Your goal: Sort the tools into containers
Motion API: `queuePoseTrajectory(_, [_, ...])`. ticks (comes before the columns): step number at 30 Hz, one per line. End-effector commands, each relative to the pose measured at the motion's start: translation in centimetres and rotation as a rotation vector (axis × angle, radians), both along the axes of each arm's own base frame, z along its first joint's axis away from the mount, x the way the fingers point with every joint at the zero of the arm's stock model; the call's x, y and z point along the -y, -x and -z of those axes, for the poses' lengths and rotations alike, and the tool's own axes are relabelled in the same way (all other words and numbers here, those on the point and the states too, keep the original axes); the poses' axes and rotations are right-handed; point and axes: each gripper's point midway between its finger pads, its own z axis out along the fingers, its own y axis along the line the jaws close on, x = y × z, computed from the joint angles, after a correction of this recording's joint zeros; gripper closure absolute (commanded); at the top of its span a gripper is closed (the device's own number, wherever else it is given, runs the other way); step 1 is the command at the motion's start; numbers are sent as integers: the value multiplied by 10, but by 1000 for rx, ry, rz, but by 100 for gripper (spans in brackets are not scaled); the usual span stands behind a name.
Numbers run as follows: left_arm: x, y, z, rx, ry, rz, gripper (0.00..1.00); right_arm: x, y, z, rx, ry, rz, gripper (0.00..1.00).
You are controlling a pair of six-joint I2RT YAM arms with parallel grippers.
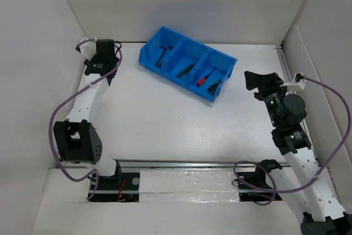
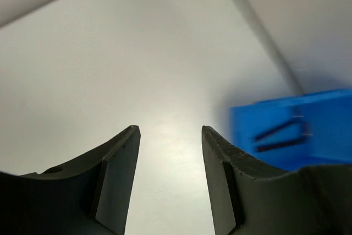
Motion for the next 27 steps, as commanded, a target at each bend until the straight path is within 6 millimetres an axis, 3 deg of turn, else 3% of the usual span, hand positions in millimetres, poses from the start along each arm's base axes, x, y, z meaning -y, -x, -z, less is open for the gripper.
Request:
queuePoseTrajectory(1, [-54,44,84,-160,157,-241,54,5,16,-36,85,0,3,12])
queuePoseTrajectory(2, [-62,58,112,-195,207,-296,54,4,18,-36,88,-1,-6,12])
queuePoseTrajectory(5, [-82,79,139,-213,261,-393,54,-1,26,-43,117,-12,-39,12])
queuePoseTrajectory(7, [-95,91,144,-226,236,-471,53,-2,26,-44,117,-9,-47,12])
queuePoseTrajectory(13, [-105,114,157,-267,238,-628,49,-7,19,-35,102,-9,-64,12])
queuePoseTrajectory(15, [-112,115,158,-260,215,-664,47,-8,14,-33,92,-7,-66,12])
queuePoseTrajectory(16, [-118,115,159,-254,207,-682,35,-8,13,-31,85,-4,-66,12])
queuePoseTrajectory(17, [-124,115,164,-274,190,-677,32,-9,13,-31,83,-3,-67,12])
queuePoseTrajectory(18, [-128,107,167,-269,217,-655,32,-9,13,-31,83,-1,-70,12])
queuePoseTrajectory(20, [-150,110,182,-332,238,-680,32,-9,11,-29,83,-11,-67,12])
queuePoseTrajectory(27, [-160,107,206,-402,257,-679,35,-9,2,-25,67,-9,-57,12])
